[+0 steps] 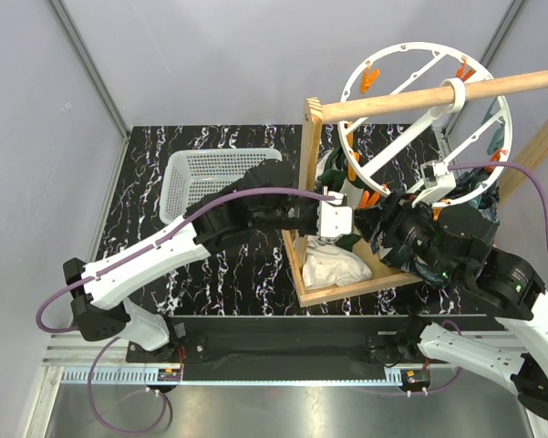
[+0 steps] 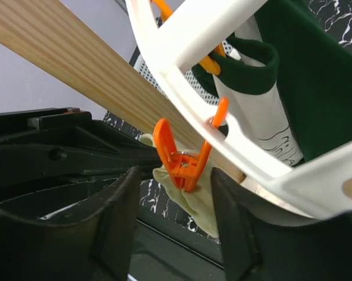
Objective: Clip the socks to the hanger
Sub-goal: Clamp the sock onto the hanger, then reset both arms
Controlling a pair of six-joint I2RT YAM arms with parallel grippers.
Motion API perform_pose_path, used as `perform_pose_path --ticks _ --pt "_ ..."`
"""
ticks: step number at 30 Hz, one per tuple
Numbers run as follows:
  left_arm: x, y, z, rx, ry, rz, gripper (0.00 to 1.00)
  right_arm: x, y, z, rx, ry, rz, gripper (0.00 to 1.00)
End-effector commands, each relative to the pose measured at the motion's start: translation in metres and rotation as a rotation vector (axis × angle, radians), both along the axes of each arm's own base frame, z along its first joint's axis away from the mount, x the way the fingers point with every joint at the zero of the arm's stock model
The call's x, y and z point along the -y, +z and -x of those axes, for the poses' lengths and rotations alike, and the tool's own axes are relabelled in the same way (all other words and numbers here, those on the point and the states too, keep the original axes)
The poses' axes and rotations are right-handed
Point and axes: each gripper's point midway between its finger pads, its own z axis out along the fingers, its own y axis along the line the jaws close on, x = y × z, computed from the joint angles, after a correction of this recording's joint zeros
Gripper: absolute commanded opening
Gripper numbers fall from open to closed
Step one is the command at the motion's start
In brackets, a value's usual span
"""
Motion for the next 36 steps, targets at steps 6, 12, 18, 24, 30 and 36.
perform_pose_path --ticks 6,12,18,24,30,36 --pt "-0.001 0.023 0.002 0.001 0.023 0.098 0.42 0.002 0.003 0.007 -0.010 0.020 0.001 0.76" --pt "-0.005 0.012 0.001 -0.037 0.053 0.086 0.58 0.015 0.000 0.013 -0.024 0.001 0.032 0.99" --pt "-0.021 0.025 0.024 -0.094 0.006 0.168 0.61 0.024 -0.003 0.033 -0.026 0.062 0.056 1.00" --pt "-0.040 0.048 0.057 -0.203 -0.075 0.301 0.65 0.009 -0.006 0.073 0.001 0.322 0.062 1.00" --pt "-0.072 0.041 0.061 -0.331 0.029 0.417 0.65 -0.030 -0.008 0.108 0.007 0.631 0.007 1.00" --pt "-0.120 0.000 0.034 -0.429 0.337 0.485 0.66 -0.063 -0.009 0.106 0.001 0.757 -0.022 1.00"
